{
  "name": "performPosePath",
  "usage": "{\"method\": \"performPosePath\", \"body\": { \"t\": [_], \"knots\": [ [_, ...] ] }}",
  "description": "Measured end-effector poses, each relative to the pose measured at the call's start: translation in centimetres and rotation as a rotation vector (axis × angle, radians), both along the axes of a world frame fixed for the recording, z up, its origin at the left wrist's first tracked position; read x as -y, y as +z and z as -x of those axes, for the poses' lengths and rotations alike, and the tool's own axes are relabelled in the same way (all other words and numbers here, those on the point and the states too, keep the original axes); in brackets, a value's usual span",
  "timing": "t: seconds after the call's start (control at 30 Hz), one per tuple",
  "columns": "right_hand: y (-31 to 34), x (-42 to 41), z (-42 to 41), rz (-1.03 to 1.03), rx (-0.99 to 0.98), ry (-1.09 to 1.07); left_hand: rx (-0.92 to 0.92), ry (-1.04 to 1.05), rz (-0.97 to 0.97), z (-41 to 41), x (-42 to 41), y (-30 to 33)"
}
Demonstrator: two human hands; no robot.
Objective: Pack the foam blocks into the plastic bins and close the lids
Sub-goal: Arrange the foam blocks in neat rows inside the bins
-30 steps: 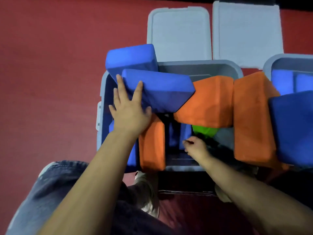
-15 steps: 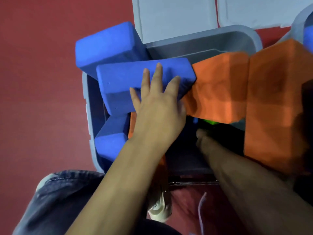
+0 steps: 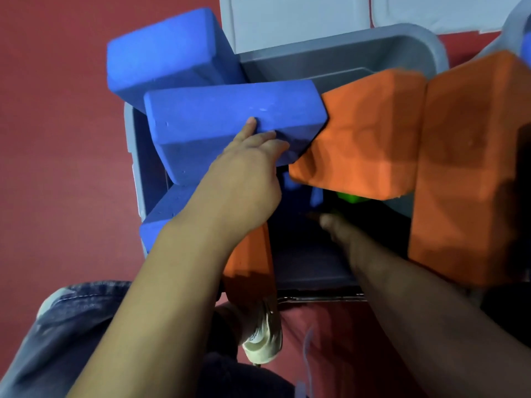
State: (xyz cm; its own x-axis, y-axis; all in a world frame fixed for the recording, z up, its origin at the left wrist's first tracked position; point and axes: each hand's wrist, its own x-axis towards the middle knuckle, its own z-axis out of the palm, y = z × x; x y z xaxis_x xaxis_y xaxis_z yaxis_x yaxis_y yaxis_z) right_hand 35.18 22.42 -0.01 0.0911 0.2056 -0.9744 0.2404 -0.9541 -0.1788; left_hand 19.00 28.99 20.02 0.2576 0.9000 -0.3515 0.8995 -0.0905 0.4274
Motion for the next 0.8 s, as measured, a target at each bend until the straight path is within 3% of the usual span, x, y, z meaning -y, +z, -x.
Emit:
{"method": "performPosePath", "body": {
  "t": [0.1,0.3,0.53,0.73,0.8],
  "knots": [
    [0.4,-0.1,-0.2,0.085,-0.029,0.094,-0.007,0.006,0.036,0.2,-0.4,0.1],
    [1.9,-0.3,0.5,-0.057,-0.006,0.039,-0.12,-0.053,-0.038,2.0,-0.8,-1.2],
    [3.8,1.2,2.0,-0.101,-0.019,-0.191,-0.102,0.038,-0.122,1.2,-1.2,0.4],
    [7.9,2.9,3.8,-0.167,0.311,-0.216,-0.121,0.121,-0.169,1.2,-0.6,0.9],
    [9.9,3.1,3.3,-0.206,0.44,-0.149,-0.145,0.156,-0.107,1.0,-0.3,1.4]
  ]
}}
